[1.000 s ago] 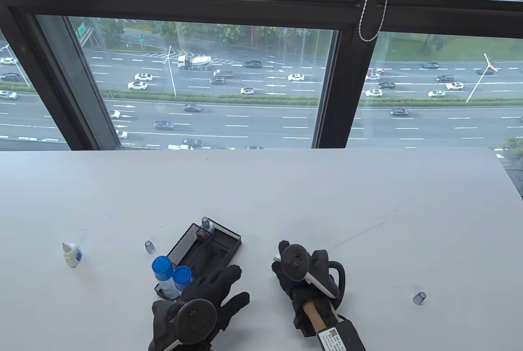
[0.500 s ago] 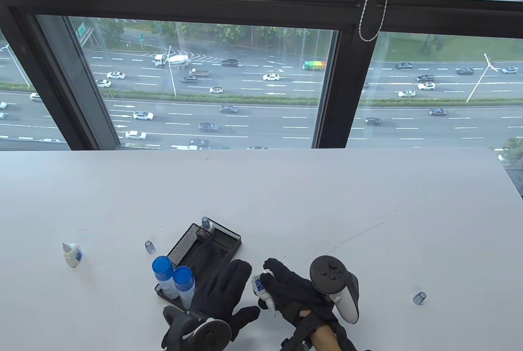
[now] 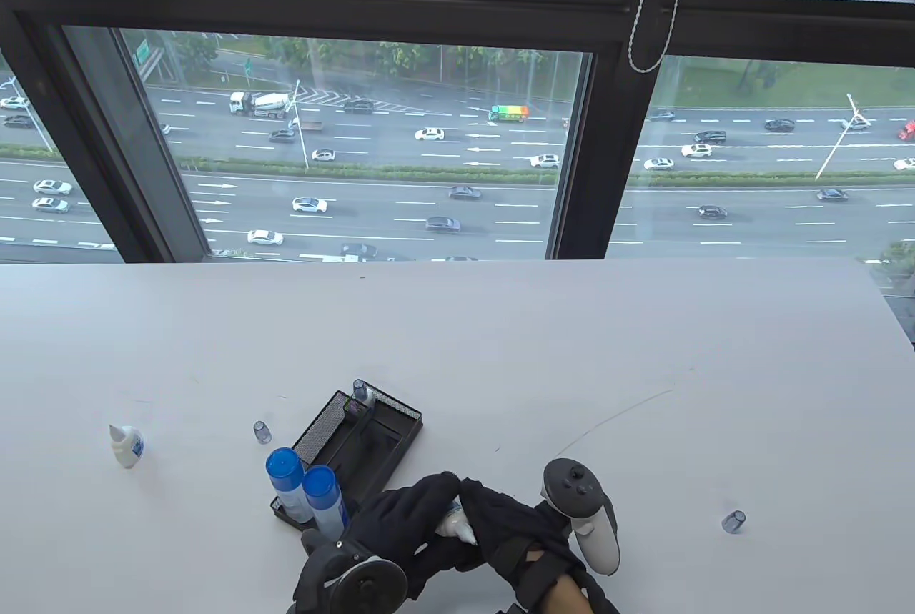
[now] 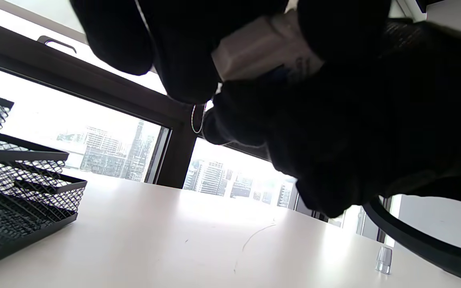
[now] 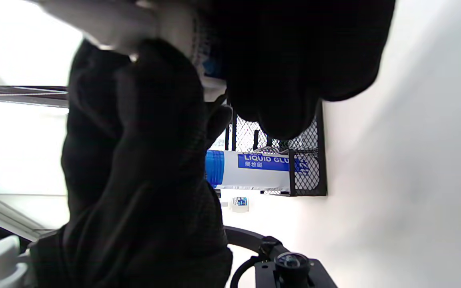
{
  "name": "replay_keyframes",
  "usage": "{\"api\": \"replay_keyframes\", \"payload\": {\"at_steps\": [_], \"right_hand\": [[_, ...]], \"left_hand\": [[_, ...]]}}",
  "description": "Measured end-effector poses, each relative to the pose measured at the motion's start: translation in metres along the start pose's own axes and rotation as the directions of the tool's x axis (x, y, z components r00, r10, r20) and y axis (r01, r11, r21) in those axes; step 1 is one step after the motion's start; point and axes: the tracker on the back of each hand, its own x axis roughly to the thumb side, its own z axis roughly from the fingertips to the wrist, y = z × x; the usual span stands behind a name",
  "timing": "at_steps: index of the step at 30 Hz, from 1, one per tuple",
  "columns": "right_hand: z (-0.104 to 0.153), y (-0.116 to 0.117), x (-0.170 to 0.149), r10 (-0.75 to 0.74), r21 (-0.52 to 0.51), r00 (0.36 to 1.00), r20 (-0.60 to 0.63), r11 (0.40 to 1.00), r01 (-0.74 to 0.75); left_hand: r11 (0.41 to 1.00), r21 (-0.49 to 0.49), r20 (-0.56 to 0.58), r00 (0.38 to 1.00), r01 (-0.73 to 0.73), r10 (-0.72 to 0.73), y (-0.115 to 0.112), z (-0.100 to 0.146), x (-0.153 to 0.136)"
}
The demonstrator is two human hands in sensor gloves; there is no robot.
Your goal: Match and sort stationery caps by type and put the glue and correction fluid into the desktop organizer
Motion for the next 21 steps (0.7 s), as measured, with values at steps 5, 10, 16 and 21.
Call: {"api": "replay_keyframes", "payload": {"at_steps": [5, 10, 16, 21], "right_hand": [[0.005, 0.003, 0.010, 0.125, 0.008, 0.992, 0.002, 0.992, -0.125], [0.008, 0.001, 0.017, 0.219, -0.112, 0.975, 0.027, 0.970, -0.214], [0.020, -0.036, 0.043, 0.480, -0.409, 0.872, -0.095, 0.780, -0.474], [0.044, -0.083, 0.053, 0.583, -0.544, 0.756, -0.298, 0.547, -0.637]], "left_hand": [[0.989, -0.013, -0.073, 0.986, -0.151, 0.149, -0.001, -0.001, -0.009], [0.952, 0.008, -0.136, 0.943, -0.306, 0.304, 0.000, -0.002, -0.018], [0.916, 0.031, -0.186, 0.898, -0.400, 0.398, 0.001, 0.000, -0.030], [0.915, 0.038, -0.191, 0.896, -0.402, 0.401, 0.001, 0.000, -0.032]]}}
